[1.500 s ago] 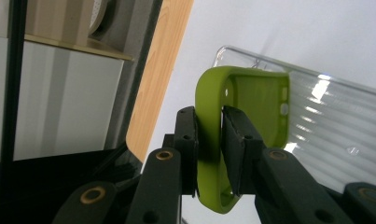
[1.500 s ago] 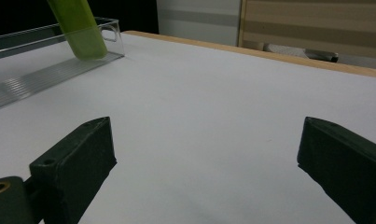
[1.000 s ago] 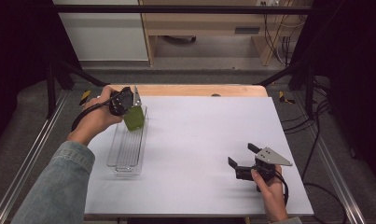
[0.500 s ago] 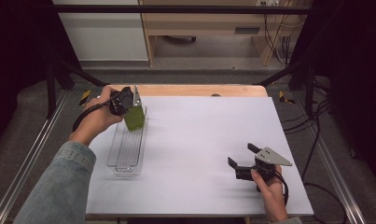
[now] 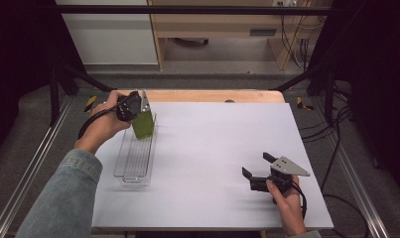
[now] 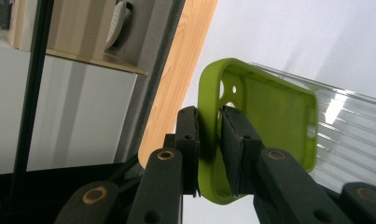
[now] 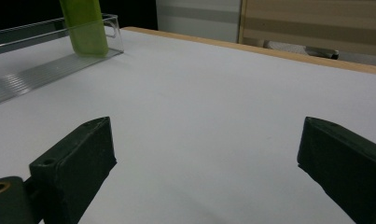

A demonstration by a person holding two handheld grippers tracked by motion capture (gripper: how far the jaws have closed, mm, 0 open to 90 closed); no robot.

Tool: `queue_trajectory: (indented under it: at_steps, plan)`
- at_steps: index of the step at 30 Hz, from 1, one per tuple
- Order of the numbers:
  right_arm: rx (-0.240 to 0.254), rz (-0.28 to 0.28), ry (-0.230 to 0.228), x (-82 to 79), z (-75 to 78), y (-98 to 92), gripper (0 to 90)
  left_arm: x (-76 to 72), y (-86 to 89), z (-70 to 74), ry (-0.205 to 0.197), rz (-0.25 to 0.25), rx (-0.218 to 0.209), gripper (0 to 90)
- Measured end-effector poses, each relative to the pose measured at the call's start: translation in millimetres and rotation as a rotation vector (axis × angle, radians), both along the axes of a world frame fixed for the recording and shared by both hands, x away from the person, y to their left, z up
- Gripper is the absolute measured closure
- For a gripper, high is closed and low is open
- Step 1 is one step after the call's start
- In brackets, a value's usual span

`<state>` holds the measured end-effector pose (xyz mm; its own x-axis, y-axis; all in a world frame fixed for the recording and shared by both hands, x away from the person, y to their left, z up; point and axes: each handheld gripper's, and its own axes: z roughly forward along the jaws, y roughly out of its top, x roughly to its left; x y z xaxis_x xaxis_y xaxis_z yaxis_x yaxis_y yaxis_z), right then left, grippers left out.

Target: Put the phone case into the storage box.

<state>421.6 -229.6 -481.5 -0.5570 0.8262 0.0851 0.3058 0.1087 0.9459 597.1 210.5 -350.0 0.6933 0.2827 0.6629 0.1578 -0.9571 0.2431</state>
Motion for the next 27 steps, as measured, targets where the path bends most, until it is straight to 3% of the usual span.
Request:
queue_trajectory:
  at_steps: [8,11,14,15,19,23,27]
  plan:
    - [-0.001,0.008,0.002,0.9,-1.3,2.1,4.2,6.3,-2.3,-2.8,-0.025,0.002,-0.03,75.7]
    - [0.0,0.005,0.003,1.0,-1.1,1.3,4.2,7.6,-5.3,-3.7,-0.053,0.014,-0.041,72.2]
    - [0.0,0.004,0.002,0.9,-0.9,1.0,4.2,7.3,-6.7,-1.4,-0.089,0.05,-0.092,64.9]
    - [0.002,0.004,0.003,0.7,-0.8,1.1,4.2,6.9,-6.8,-0.7,-0.094,0.06,-0.111,58.6]
    - [0.003,0.007,0.0,0.4,-0.7,1.5,4.2,3.2,-6.9,0.9,-0.099,0.1,-0.168,50.2]
    - [0.005,0.006,0.0,0.2,-0.4,1.4,4.2,-2.5,-7.3,1.0,-0.096,0.138,-0.256,40.2]
    - [0.004,0.005,-0.002,0.0,-0.4,1.6,4.2,-7.2,-9.4,0.6,-0.084,0.155,-0.302,33.1]
